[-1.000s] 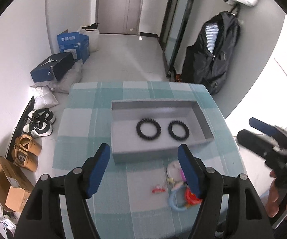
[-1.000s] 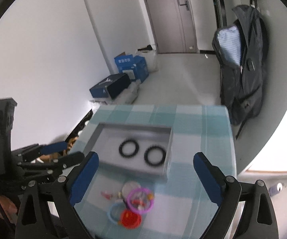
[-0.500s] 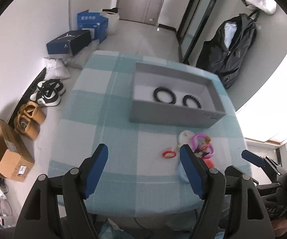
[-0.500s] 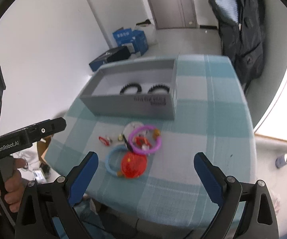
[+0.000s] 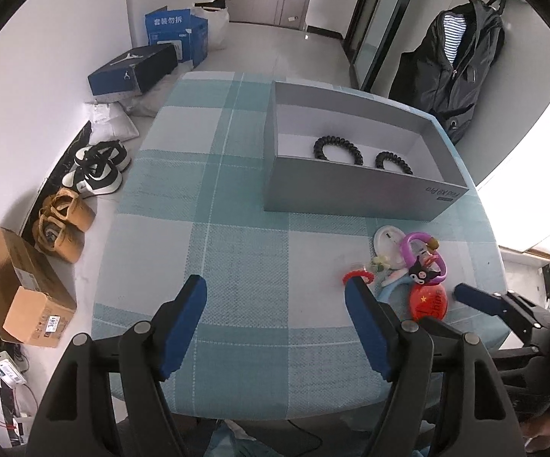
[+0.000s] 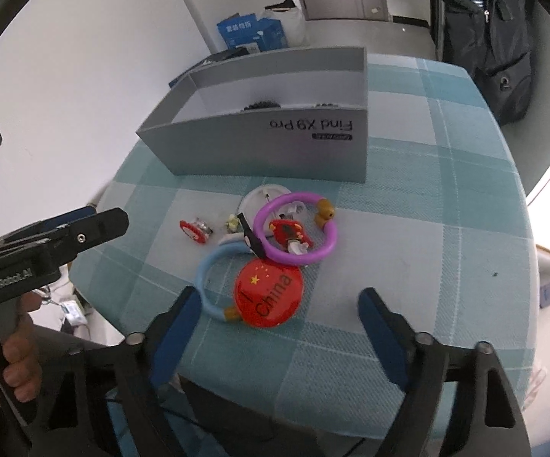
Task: Organize jewelry
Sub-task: 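Grasp the red badge with the right tool while the left tool grasps the small red clip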
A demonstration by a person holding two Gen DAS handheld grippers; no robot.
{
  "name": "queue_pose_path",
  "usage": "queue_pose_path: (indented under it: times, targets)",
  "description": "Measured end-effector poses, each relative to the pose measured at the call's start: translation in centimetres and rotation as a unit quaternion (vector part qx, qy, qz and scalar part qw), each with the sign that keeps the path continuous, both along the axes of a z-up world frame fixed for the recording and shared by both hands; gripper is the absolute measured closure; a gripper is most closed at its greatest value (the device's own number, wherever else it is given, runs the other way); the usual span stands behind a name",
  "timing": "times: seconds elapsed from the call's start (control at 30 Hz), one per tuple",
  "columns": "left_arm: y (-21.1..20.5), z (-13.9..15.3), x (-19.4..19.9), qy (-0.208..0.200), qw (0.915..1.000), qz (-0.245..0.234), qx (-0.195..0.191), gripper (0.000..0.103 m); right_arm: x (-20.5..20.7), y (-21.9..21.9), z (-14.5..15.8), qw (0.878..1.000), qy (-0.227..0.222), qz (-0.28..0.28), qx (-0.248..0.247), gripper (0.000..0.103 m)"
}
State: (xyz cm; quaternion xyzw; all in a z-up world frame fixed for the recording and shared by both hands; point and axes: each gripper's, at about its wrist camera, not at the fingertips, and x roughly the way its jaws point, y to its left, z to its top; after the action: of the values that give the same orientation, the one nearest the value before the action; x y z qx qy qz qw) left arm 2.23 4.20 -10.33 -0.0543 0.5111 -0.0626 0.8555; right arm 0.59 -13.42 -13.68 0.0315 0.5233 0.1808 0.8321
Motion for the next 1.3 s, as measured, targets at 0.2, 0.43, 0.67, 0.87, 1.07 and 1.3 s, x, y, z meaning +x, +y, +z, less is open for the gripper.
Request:
queue_pose_path:
  times: [0.2, 0.43, 0.67, 0.87, 1.07, 1.3]
  targets:
    - [0.3, -0.3, 0.6, 0.012, 0.9999, 0.005, -0.005, 0.032, -0.1, 0.5, 0.0, 0.999, -0.014, 0.006, -0.029, 0.049]
    - [0.4, -0.3, 0.9, 0.017, 0.9997, 0.017, -0.006, 0.032, -0.2, 0.9, 0.3, 0.999, -0.023, 0.019, -0.038, 0.073]
    - [0.5, -0.3, 1.1, 0.021, 0.9996, 0.02, -0.007, 0.032, -0.3, 0.7, 0.3, 1.0, -0.017, 0.016, -0.019, 0.087]
    - [0.4, -0.4, 1.3, 0.025, 0.9995, 0.019, -0.01, 0.032, -0.2, -0.5, 0.8, 1.0, -0.01, 0.004, 0.013, 0.091]
    - [0.2, -0.6, 1.5, 0.026, 0.9995, 0.007, -0.016, 0.032, -0.2, -1.1, 1.4, 0.999, -0.008, 0.0, 0.038, 0.098]
    - [-0.5, -1.1, 1.6, 0.037, 0.9985, -0.016, -0.036, 0.032, -0.1, -1.7, 2.1, 0.998, -0.011, -0.003, 0.065, 0.098]
